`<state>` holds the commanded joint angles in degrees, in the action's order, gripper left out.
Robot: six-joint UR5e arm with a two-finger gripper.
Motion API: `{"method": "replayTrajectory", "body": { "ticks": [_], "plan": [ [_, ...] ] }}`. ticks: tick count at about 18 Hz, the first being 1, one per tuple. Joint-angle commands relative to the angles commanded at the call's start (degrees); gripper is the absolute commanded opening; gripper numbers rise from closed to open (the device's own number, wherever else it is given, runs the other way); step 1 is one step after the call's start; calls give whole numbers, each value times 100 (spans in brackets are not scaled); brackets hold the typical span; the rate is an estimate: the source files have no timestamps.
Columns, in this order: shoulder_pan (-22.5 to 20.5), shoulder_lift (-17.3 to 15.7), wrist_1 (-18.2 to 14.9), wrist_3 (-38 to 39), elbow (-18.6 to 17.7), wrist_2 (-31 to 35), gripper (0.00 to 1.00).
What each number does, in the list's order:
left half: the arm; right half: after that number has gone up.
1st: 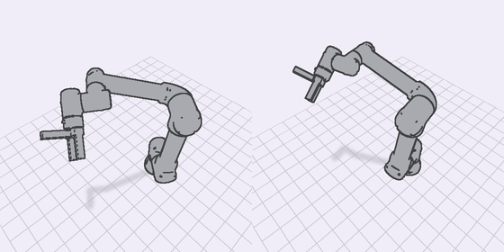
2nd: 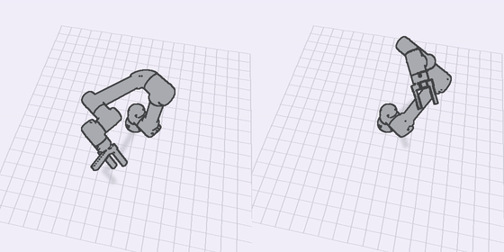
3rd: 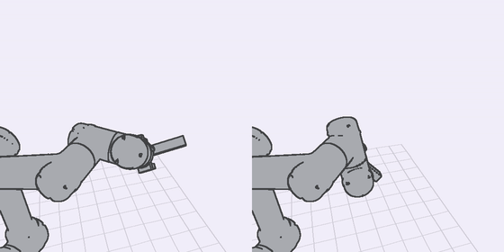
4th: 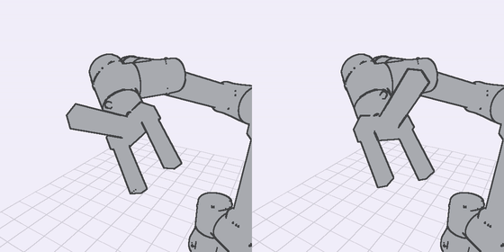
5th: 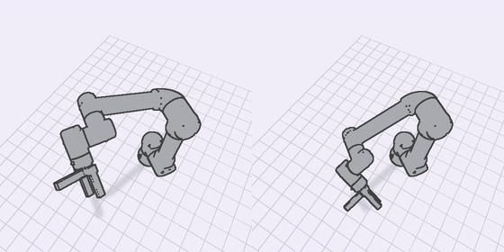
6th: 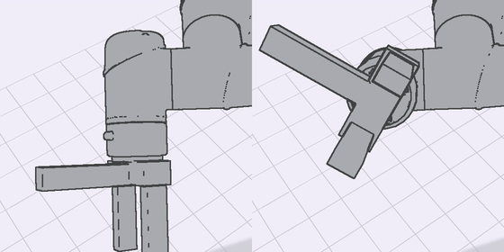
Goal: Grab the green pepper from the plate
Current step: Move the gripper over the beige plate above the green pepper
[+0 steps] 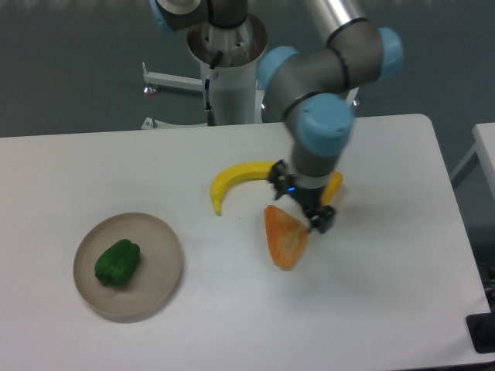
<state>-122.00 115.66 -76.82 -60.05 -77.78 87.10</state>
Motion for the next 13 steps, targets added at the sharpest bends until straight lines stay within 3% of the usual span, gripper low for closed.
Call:
{"method": "replayTrajectory", "body": {
  "ticks": [8,13],
  "plan": [
    [1108,158,0,1486,-62,-17,100],
    [1486,316,52,2593,-44,-579,100]
  ]
}}
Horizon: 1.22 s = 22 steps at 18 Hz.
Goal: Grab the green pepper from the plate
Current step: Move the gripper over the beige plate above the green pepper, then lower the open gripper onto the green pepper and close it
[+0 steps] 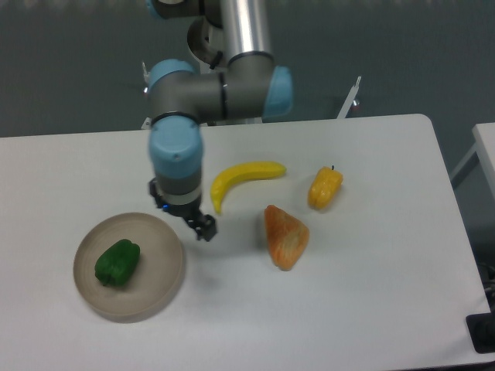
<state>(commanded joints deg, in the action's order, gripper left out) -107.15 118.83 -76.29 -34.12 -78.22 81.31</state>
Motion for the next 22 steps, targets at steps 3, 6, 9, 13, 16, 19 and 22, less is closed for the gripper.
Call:
{"method": "replayTrajectory", "body": {
  "ticks": [3,6,9,13,16,19,22],
  "plan": [
    [132,96,253,405,0,-221,100],
    [220,184,746,774,0,-230,100],
    [256,299,1028,933,0,-230,100],
    [273,343,1037,1082,9,-221,100],
    [300,352,1046,1206,17,-230,100],
    [317,404,1125,1294,17,-230,100],
    [335,492,1274,1364,35,-230,100]
  ]
}}
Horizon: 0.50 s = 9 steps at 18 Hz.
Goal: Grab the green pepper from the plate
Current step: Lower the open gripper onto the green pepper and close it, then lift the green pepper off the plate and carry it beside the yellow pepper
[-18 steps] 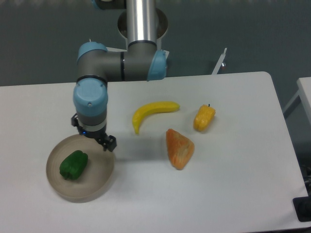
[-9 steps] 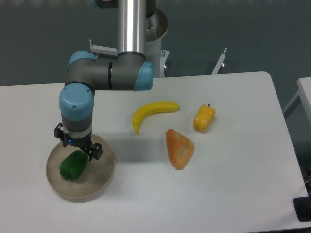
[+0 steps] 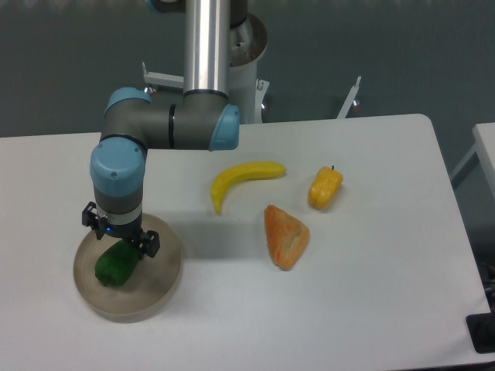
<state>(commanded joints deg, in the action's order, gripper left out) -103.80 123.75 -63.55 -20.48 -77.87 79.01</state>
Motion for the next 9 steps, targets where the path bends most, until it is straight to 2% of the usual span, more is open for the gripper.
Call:
{"method": "replayTrajectory", "body": {
  "ticks": [6,9],
  "plan": [
    [18,132,106,62,18,9,100],
    [44,246,264,62,26,9,100]
  ]
}}
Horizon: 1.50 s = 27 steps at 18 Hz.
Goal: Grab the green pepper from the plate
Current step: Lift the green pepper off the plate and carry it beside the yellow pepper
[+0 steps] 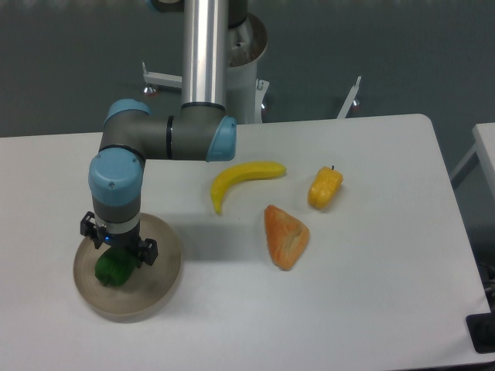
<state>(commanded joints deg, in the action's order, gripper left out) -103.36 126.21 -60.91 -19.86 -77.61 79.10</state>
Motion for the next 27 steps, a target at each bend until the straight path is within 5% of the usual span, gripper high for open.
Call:
{"method": "replayTrajectory", "body": {
  "ticks": [2,5,7,11,18,27],
  "plan": [
    [0,53,18,0,0,0,85],
    [0,36,9,9,0,0,34],
    [0,-87,1,18,0,52,9],
    [-87,-464,-34,-52,-18,70,6],
    [-1106,-1194,-87,-509,-88,79,7],
    [-2565,-1327,-500,-2608,-97,580,7]
  ]
}}
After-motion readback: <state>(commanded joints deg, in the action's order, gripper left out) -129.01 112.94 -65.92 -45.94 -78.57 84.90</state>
